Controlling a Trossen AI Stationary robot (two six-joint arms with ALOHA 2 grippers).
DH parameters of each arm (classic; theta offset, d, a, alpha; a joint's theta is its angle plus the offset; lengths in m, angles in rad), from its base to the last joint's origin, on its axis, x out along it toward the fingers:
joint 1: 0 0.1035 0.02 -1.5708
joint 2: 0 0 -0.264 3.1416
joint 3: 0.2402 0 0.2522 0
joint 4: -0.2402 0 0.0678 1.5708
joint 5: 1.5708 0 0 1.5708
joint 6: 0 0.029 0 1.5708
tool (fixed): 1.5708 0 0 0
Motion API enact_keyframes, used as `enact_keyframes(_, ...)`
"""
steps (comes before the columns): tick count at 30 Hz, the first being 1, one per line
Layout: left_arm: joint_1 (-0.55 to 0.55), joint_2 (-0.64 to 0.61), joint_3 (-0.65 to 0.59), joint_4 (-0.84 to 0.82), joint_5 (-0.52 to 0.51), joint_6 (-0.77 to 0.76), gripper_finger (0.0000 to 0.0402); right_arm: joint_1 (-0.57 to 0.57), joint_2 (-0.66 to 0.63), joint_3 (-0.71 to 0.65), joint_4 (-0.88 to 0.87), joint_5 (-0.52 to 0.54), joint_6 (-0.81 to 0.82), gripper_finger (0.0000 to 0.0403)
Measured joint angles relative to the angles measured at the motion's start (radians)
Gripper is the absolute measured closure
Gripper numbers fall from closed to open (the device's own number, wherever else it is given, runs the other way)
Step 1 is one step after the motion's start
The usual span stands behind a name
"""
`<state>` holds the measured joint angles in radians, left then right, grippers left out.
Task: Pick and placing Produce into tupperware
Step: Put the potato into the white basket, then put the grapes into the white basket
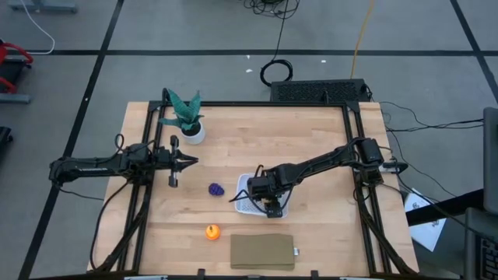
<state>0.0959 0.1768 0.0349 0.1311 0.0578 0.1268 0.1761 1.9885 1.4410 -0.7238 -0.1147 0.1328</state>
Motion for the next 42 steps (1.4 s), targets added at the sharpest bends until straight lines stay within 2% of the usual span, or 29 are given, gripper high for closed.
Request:
enact_keyframes(7,0.000,0.000,0.000,0.000,0.000,0.000,0.0371,-0.003,-0.003,0.000,-0.001,0.007,0.009,0.0111)
enact_keyframes(21,0.000,0.000,0.000,-0.001,-0.007,0.000,0.0371,0.023,-0.042,0.003,0.031,0.012,0.014,0.0110)
enact_keyframes(34,0.000,0.000,0.000,-0.001,-0.008,0.000,0.0371,0.035,-0.062,0.003,0.013,0.085,0.026,0.0110)
enact_keyframes(42,0.000,0.000,0.000,-0.001,-0.007,0.000,0.0371,0.035,-0.127,0.005,-0.001,0.092,0.037,0.0110)
